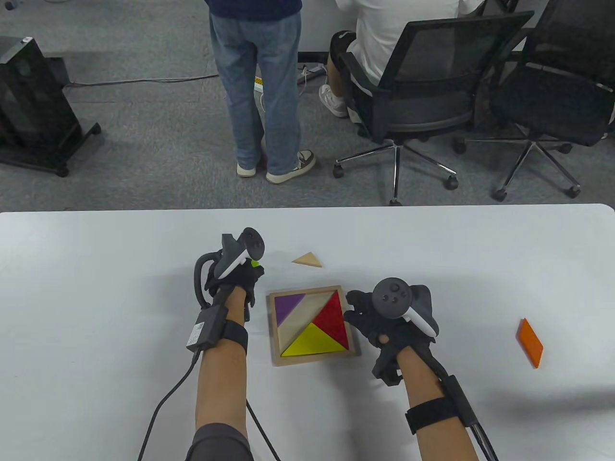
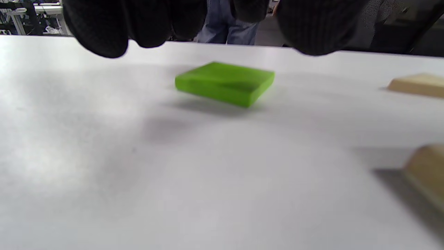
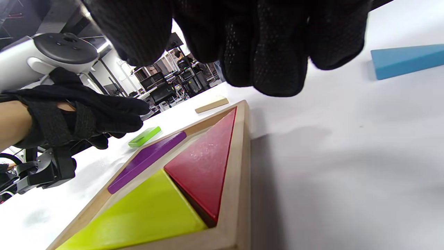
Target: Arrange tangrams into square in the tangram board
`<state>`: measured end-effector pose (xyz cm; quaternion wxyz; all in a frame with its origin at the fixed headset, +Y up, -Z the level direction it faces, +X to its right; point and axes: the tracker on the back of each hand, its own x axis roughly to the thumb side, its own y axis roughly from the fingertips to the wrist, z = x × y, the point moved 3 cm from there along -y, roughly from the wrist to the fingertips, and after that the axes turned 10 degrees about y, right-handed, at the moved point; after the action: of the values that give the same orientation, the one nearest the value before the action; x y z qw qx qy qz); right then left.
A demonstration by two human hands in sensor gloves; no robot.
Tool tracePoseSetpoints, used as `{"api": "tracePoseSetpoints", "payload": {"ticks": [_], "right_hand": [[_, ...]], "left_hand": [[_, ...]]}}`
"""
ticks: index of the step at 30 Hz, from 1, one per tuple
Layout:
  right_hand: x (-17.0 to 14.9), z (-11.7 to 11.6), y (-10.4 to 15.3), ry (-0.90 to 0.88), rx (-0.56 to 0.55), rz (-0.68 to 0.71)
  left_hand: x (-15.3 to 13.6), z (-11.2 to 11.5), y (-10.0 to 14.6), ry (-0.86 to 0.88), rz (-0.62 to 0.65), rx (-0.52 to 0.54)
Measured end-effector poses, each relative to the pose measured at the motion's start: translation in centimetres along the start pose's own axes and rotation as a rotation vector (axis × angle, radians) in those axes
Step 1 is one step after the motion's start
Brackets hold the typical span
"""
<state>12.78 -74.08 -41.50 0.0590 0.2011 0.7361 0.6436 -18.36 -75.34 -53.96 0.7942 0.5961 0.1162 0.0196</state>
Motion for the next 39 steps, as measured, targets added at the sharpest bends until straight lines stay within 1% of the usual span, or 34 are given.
{"api": "tracePoseSetpoints", "payload": {"ticks": [4,6,8,10,12,17,20,23,26,29,34,39], "right_hand": [[-0.1,0.0,0.1,0.005,0.001,-0.008],[-0.2,0.0,0.2,0.008,-0.001,-0.014],[-0.3,0.1,0.3,0.008,-0.002,-0.017],[-0.3,0.0,0.3,0.007,-0.001,-0.020],[-0.3,0.0,0.3,0.006,0.001,-0.021],[-0.2,-0.2,0.2,0.012,0.007,-0.018],[0.0,-0.1,0.3,0.020,0.003,-0.012],[0.1,-0.1,0.3,0.025,0.002,-0.007],[0.3,0.0,0.2,0.034,0.003,-0.005],[0.4,0.1,0.2,0.046,0.001,-0.005],[0.6,0.2,0.2,0.048,0.004,0.000],[1.0,0.2,0.2,0.059,0.006,0.009]], "left_hand": [[-0.2,0.7,-0.8,-0.049,-0.031,-0.041],[-0.3,1.0,-1.2,-0.021,-0.029,-0.096],[-0.3,1.3,-1.4,-0.025,-0.038,-0.120],[-0.1,1.2,-1.5,-0.113,-0.039,-0.106],[0.1,1.1,-1.6,-0.092,-0.024,-0.100],[0.5,1.0,-1.2,-0.139,0.025,-0.053],[0.0,0.8,-0.5,-0.140,0.055,0.001],[-1.2,0.2,0.5,-0.075,0.075,0.045],[-2.0,-0.7,1.7,-0.015,0.103,0.060],[-2.1,-1.5,2.9,0.008,0.128,0.084],[-1.0,-2.9,5.4,0.023,0.203,0.136],[1.1,-3.6,7.8,0.048,0.282,0.173]]}}
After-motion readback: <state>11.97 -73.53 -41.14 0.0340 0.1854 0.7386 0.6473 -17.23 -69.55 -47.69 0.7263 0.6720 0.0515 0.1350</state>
